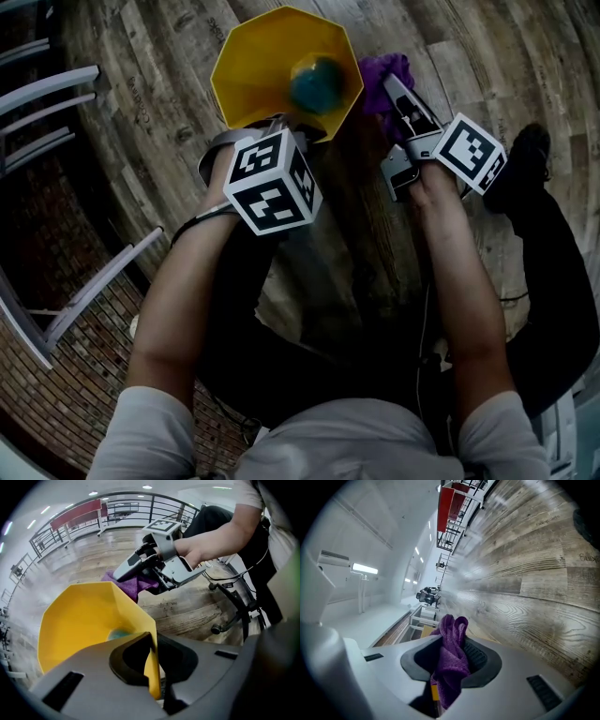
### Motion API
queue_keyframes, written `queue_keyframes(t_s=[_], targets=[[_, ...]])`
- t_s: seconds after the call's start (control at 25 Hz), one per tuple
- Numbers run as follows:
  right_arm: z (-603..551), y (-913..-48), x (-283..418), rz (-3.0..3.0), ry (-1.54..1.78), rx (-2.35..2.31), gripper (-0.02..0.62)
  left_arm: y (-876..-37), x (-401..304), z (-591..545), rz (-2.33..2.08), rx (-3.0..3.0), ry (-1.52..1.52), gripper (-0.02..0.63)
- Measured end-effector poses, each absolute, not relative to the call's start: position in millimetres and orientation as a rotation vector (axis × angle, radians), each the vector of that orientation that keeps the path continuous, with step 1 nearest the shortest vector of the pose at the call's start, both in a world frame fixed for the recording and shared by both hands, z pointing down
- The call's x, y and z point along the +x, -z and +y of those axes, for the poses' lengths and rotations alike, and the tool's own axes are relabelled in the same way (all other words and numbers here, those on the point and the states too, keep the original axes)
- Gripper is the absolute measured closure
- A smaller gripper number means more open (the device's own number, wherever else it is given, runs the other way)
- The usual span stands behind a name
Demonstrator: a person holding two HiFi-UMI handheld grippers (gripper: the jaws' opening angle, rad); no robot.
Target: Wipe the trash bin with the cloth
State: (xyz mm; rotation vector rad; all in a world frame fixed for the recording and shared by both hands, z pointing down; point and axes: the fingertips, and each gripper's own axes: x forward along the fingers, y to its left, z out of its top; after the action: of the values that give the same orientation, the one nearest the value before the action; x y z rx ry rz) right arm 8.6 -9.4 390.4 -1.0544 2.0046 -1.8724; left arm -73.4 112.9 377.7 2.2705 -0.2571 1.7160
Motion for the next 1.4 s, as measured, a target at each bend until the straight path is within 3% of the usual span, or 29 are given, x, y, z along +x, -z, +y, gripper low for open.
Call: queue_keyframes(t_s=[1.4], targets=[[-30.9,-597.8,-28.3,2.333,2.023,-1.496,0.48,-372.0,-71.1,104.5,-0.282,2.322,-1.623,0.584]])
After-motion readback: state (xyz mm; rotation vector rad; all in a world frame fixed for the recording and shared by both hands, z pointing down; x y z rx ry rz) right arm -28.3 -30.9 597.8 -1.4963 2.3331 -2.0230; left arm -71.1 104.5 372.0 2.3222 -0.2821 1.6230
